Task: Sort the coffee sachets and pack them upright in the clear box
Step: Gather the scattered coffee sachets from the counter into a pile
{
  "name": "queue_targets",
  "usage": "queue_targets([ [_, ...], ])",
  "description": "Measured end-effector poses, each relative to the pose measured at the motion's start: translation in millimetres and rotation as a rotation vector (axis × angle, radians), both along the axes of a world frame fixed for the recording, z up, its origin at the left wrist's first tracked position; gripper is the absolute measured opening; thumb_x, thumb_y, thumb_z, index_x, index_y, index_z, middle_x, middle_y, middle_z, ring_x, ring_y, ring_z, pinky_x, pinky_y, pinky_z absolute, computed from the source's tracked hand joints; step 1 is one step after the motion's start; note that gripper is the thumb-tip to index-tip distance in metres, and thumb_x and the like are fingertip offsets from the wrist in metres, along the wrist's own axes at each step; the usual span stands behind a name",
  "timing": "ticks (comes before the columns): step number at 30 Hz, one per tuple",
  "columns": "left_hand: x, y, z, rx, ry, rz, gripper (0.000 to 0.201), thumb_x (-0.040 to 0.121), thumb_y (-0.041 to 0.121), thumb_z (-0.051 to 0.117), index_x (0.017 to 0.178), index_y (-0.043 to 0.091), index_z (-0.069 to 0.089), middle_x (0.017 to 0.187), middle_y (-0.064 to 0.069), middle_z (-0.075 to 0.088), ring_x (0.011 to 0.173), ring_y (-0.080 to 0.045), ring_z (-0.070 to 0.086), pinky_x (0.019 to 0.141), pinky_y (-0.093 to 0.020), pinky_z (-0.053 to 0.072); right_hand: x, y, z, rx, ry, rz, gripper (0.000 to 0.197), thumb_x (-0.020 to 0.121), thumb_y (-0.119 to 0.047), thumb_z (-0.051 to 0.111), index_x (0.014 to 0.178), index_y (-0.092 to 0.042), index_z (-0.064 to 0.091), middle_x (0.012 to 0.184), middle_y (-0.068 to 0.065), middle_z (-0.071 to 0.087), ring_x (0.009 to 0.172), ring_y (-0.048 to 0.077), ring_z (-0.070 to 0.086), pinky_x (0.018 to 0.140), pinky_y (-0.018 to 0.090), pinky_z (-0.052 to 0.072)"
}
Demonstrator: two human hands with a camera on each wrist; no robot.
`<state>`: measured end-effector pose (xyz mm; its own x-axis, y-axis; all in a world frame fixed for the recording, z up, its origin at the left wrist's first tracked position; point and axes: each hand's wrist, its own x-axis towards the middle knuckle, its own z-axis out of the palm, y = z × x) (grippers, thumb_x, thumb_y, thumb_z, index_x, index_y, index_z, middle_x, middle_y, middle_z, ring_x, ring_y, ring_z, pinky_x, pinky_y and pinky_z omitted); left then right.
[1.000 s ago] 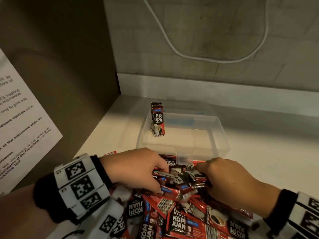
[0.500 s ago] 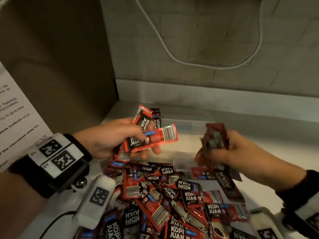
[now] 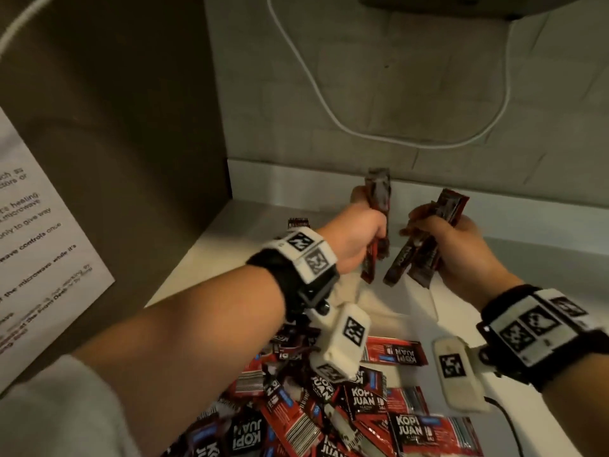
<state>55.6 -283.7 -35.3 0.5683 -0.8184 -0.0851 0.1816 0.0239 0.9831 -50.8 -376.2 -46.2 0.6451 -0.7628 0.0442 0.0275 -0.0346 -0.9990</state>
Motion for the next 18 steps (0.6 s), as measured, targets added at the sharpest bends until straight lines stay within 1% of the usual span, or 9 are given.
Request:
queue_targets([
  [4, 3.0, -25.1, -29.1, 0.123, -0.11, -0.005, 0.043, 0.079, -0.016, 0.03, 0.111, 0.012, 0.034, 0.091, -0.009, 0.043, 0.086, -0.026, 0.047, 0.067, -0.033, 0.042, 6.1, -4.9, -22.0, -0.087, 0.104, -0.011, 0.016, 0.092, -0.005, 0.048, 0.085, -0.013, 0.06, 0.08, 0.006, 0.059, 0.071, 0.019, 0.054, 0.06, 0.028, 0.044],
  [6, 5.1, -31.8, -40.9, 0.177, -0.174, -0.011, 0.038, 0.086, -0.009, 0.032, 0.116, 0.014, 0.035, 0.103, -0.013, 0.048, 0.098, -0.031, 0.051, 0.083, -0.042, 0.048, 5.4, -7.9, -32.4, -0.12, 0.151, 0.008, 0.011, 0.093, -0.006, 0.05, 0.096, -0.008, 0.06, 0.082, 0.011, 0.057, 0.075, 0.023, 0.053, 0.063, 0.031, 0.044],
  [8, 2.1, -36.1, -45.5, 0.219, -0.267, -0.032, 0.031, 0.093, 0.001, 0.037, 0.122, 0.011, 0.037, 0.116, -0.017, 0.05, 0.107, -0.035, 0.052, 0.094, -0.047, 0.047, 4.2, -10.9, -41.3, -0.121, 0.171, 0.031, 0.015, 0.094, -0.007, 0.051, 0.106, -0.004, 0.059, 0.089, 0.015, 0.062, 0.082, 0.027, 0.059, 0.071, 0.035, 0.048],
  [9, 0.4, -37.5, -46.6, 0.237, -0.313, -0.039, 0.029, 0.095, 0.004, 0.039, 0.124, 0.008, 0.038, 0.119, -0.018, 0.05, 0.109, -0.035, 0.052, 0.096, -0.046, 0.047, 4.4, -12.1, -45.4, -0.109, 0.171, 0.034, 0.018, 0.094, -0.008, 0.051, 0.109, -0.004, 0.059, 0.095, 0.016, 0.066, 0.087, 0.028, 0.062, 0.075, 0.035, 0.051],
  [10, -0.7, -38.2, -47.8, 0.251, -0.346, -0.046, 0.027, 0.097, 0.006, 0.04, 0.123, 0.006, 0.039, 0.12, -0.019, 0.05, 0.11, -0.035, 0.052, 0.096, -0.045, 0.046, 4.9, -11.5, -47.9, -0.102, 0.168, 0.033, 0.019, 0.095, -0.009, 0.052, 0.112, -0.005, 0.06, 0.098, 0.014, 0.068, 0.09, 0.025, 0.065, 0.076, 0.03, 0.054],
  [12, -4.4, -37.8, -49.7, 0.271, -0.359, -0.049, 0.024, 0.098, 0.009, 0.042, 0.121, 0.004, 0.039, 0.114, -0.019, 0.051, 0.106, -0.034, 0.054, 0.092, -0.045, 0.046, 3.7, -10.0, -50.7, -0.091, 0.157, 0.029, 0.021, 0.096, -0.014, 0.051, 0.114, -0.005, 0.058, 0.096, 0.008, 0.068, 0.088, 0.017, 0.066, 0.067, 0.018, 0.052],
  [15, -5.3, -32.8, -52.0, 0.266, -0.333, -0.053, 0.024, 0.098, 0.011, 0.041, 0.121, 0.005, 0.036, 0.103, -0.012, 0.047, 0.095, -0.025, 0.049, 0.086, -0.039, 0.044, 5.2, -9.2, -53.6, -0.073, 0.126, 0.044, 0.025, 0.098, -0.024, 0.048, 0.115, -0.007, 0.056, 0.095, 0.005, 0.067, 0.075, 0.004, 0.067, 0.058, 0.012, 0.049],
  [16, -4.8, -30.9, -52.4, 0.26, -0.319, -0.057, 0.025, 0.099, 0.013, 0.041, 0.122, 0.006, 0.035, 0.103, -0.011, 0.047, 0.095, -0.024, 0.05, 0.087, -0.039, 0.044, 6.5, -7.8, -53.1, -0.065, 0.118, 0.052, 0.026, 0.098, -0.026, 0.047, 0.115, -0.009, 0.055, 0.095, 0.004, 0.067, 0.072, 0.0, 0.066, 0.056, 0.01, 0.048],
  [18, -5.6, -26.4, -52.5, 0.252, -0.297, -0.062, 0.03, 0.1, 0.02, 0.043, 0.125, 0.009, 0.034, 0.108, -0.01, 0.049, 0.103, -0.027, 0.054, 0.092, -0.041, 0.047, 10.5, -4.9, -53.1, -0.04, 0.105, 0.069, 0.032, 0.096, -0.034, 0.047, 0.119, -0.013, 0.053, 0.1, 0.001, 0.066, 0.079, 0.0, 0.065, 0.062, 0.01, 0.049],
])
